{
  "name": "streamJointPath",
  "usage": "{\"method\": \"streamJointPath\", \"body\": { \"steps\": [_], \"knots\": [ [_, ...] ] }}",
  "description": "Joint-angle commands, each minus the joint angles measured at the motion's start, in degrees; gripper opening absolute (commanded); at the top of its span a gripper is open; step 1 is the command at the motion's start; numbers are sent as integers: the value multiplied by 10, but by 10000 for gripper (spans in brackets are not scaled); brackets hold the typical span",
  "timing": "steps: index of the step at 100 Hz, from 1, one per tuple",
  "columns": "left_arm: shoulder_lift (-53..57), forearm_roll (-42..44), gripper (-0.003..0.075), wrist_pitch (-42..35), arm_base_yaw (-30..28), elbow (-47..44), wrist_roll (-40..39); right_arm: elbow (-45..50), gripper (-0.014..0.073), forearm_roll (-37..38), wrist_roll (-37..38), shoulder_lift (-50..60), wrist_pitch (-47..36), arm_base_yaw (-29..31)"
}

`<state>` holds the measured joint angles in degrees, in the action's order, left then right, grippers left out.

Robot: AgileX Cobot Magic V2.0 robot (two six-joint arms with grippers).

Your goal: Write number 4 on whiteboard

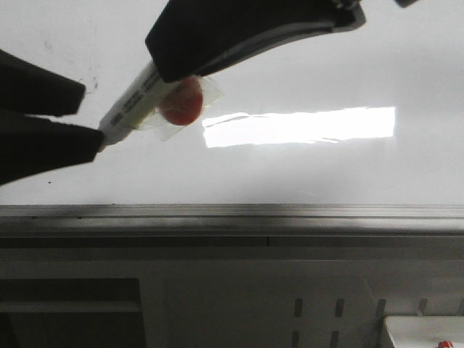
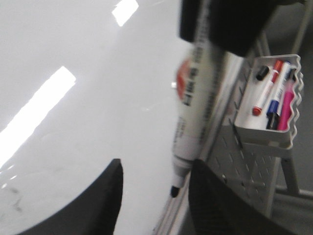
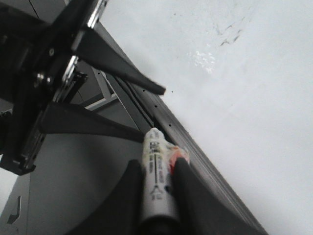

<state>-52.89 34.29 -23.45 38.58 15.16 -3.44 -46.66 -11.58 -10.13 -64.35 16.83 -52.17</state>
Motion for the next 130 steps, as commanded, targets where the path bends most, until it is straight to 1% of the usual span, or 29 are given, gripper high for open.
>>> {"method": "streamJointPath", "body": {
  "steps": [1,12,21,40,57,66,80,96,105,123,130],
  "knots": [
    [42,-95,355,1,2,15,-9,-36,-64,7,-7,9,-39,11],
    [90,-172,355,61,-7,15,-9,-68,-64,16,-7,4,-26,38],
    [124,-198,355,91,-21,15,-9,-98,-64,21,-7,-11,-1,64],
    [151,-252,355,96,-57,15,-9,-155,-64,59,-7,-55,5,94],
    [151,-255,355,96,-74,15,-9,-191,-64,63,-7,-88,4,115],
    [151,-255,355,96,-74,15,-9,-194,-64,70,-7,-98,4,119],
    [151,-255,355,96,-74,15,-9,-194,-64,70,-7,-108,26,119],
    [151,-255,355,96,-74,15,-9,-168,-64,68,-6,-114,26,119],
    [151,-255,355,96,-74,15,-9,-148,-64,53,-6,-114,26,116],
    [151,-255,355,96,-74,15,-9,-124,-64,52,-6,-114,17,87],
    [151,-254,355,96,-74,15,-9,-122,-64,52,-6,-114,13,86]
  ]
}}
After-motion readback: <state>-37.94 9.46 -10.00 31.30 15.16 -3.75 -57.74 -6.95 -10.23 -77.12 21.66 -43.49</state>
